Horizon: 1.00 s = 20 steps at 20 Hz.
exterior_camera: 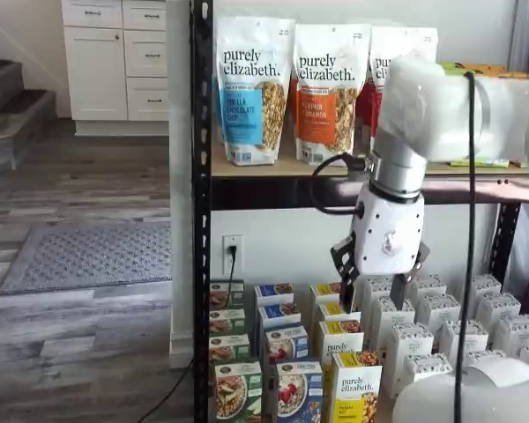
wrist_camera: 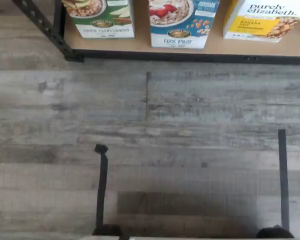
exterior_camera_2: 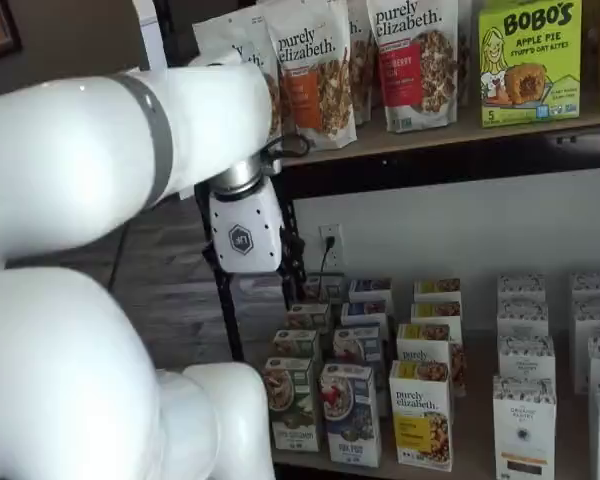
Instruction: Pick up the blue and white box that is on the bottom shelf, the second box from the left
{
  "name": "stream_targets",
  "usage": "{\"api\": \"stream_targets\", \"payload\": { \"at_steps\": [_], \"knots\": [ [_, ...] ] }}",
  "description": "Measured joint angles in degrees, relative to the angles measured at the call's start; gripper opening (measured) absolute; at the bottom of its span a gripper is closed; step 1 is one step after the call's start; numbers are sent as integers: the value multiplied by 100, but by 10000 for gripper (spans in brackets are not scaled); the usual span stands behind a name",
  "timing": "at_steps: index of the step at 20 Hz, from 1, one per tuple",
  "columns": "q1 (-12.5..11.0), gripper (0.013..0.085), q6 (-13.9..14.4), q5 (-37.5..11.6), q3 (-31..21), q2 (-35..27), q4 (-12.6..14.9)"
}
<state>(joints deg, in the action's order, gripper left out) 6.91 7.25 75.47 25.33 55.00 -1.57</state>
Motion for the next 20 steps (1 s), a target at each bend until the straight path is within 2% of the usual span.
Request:
{"api": "stream_targets", "payload": {
  "at_steps": [4,7,9,15,20],
  "knots": [
    [123,850,125,-496,-274,-98,53],
    [237,850,228,-1089,-558,-107,63],
    [328,850,329,-1325,-624,-315,89],
    [427,850,346,-1963,-788,-844,-48],
    [454,850,388,-2699,-894,-1356,12]
  ]
}}
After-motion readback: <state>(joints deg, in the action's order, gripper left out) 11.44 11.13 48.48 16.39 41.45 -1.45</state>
